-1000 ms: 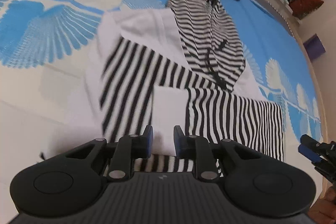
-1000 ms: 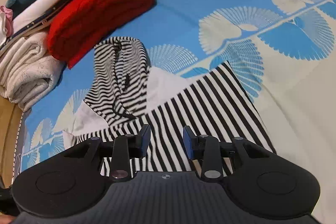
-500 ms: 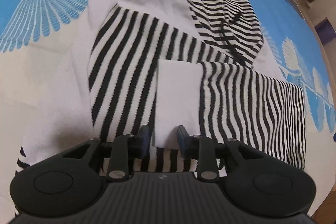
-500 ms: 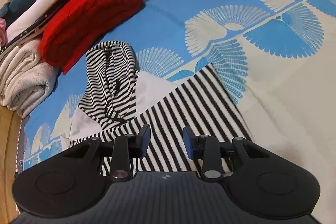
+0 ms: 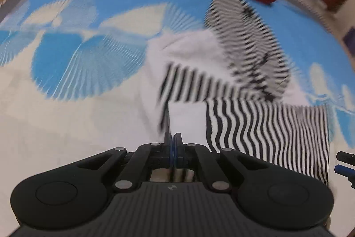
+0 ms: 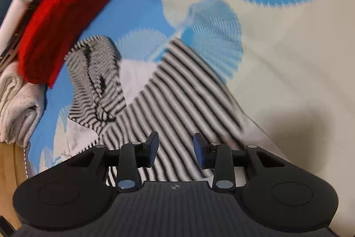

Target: Fold small clothes

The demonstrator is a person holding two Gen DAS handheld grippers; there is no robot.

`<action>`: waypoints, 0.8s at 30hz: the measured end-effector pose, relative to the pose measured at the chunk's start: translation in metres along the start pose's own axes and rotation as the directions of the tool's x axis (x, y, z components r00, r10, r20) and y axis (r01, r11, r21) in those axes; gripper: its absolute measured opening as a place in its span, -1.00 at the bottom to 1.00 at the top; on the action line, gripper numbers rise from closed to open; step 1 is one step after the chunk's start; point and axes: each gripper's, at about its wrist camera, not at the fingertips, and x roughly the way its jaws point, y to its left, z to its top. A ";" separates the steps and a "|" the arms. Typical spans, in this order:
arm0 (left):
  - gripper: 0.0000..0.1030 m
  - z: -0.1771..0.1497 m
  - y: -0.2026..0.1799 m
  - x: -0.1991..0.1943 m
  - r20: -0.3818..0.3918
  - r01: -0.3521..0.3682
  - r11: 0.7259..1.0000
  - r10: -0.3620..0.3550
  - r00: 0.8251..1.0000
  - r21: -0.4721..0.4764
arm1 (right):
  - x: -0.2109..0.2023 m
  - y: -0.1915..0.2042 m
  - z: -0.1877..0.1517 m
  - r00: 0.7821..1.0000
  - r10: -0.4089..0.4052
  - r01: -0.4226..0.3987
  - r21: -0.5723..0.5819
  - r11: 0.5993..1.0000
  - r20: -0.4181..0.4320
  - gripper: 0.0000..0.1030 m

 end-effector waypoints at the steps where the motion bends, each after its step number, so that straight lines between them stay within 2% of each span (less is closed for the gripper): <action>1: -0.98 -0.001 0.005 0.002 -0.017 -0.008 1.000 0.007 1.000 -0.010 | 0.005 0.001 -0.002 1.000 -0.009 0.009 -0.003 1.000 -0.008 -0.29; 5: -0.97 0.000 0.009 -0.002 0.034 -0.010 1.000 0.010 0.999 -0.008 | 0.024 0.003 -0.013 0.998 -0.032 0.031 -0.017 0.999 -0.056 -0.29; 7: -0.94 0.000 0.000 -0.002 0.044 0.053 0.999 -0.053 0.998 0.008 | 0.031 -0.001 -0.016 0.995 -0.069 0.068 -0.018 0.998 -0.067 -0.29; 9: -0.85 -0.006 -0.010 0.008 0.012 0.132 0.991 -0.132 0.991 0.039 | 0.037 -0.007 -0.017 0.992 -0.105 0.105 -0.013 0.994 -0.069 -0.29; 10: -0.82 -0.009 -0.012 0.015 -0.012 0.146 0.988 -0.145 0.989 0.045 | 0.039 -0.010 -0.018 0.990 -0.121 0.121 -0.011 0.993 -0.068 -0.29; 12: -0.72 -0.019 -0.013 0.039 -0.095 0.126 0.991 -0.121 0.988 0.045 | 0.044 -0.012 -0.019 0.988 -0.136 0.136 -0.011 0.991 -0.076 -0.29; 13: -0.75 -0.024 -0.011 0.050 -0.135 0.097 0.994 -0.091 0.987 0.043 | 0.045 -0.013 -0.020 0.987 -0.135 0.134 -0.014 0.991 -0.082 -0.29; 14: -0.75 -0.027 -0.007 0.055 -0.148 0.099 0.994 -0.093 0.985 0.034 | 0.046 -0.013 -0.020 0.987 -0.134 0.133 -0.018 0.991 -0.087 -0.29; 17: -0.70 -0.022 -0.001 0.046 -0.124 0.116 0.993 -0.115 0.986 -0.002 | 0.044 -0.005 -0.019 0.989 -0.123 0.119 -0.054 0.991 -0.079 -0.29; 19: -0.52 -0.017 -0.001 0.035 -0.060 0.089 0.996 -0.088 0.994 0.015 | 0.042 0.005 -0.019 0.992 -0.109 0.103 -0.100 0.990 -0.060 -0.24; 20: -0.50 -0.015 0.000 0.034 -0.041 0.071 0.997 -0.070 0.997 0.019 | 0.041 0.009 -0.020 0.993 -0.104 0.097 -0.128 0.987 -0.046 -0.22; 22: -0.50 -0.017 0.005 0.044 -0.085 0.048 0.999 -0.048 0.995 -0.001 | 0.043 0.014 -0.022 0.994 -0.109 0.102 -0.170 0.980 -0.027 -0.16; 24: -0.49 -0.020 0.010 0.052 -0.122 0.033 0.999 -0.036 0.992 -0.026 | 0.052 0.008 -0.023 0.988 -0.141 0.131 -0.144 0.981 -0.061 -0.16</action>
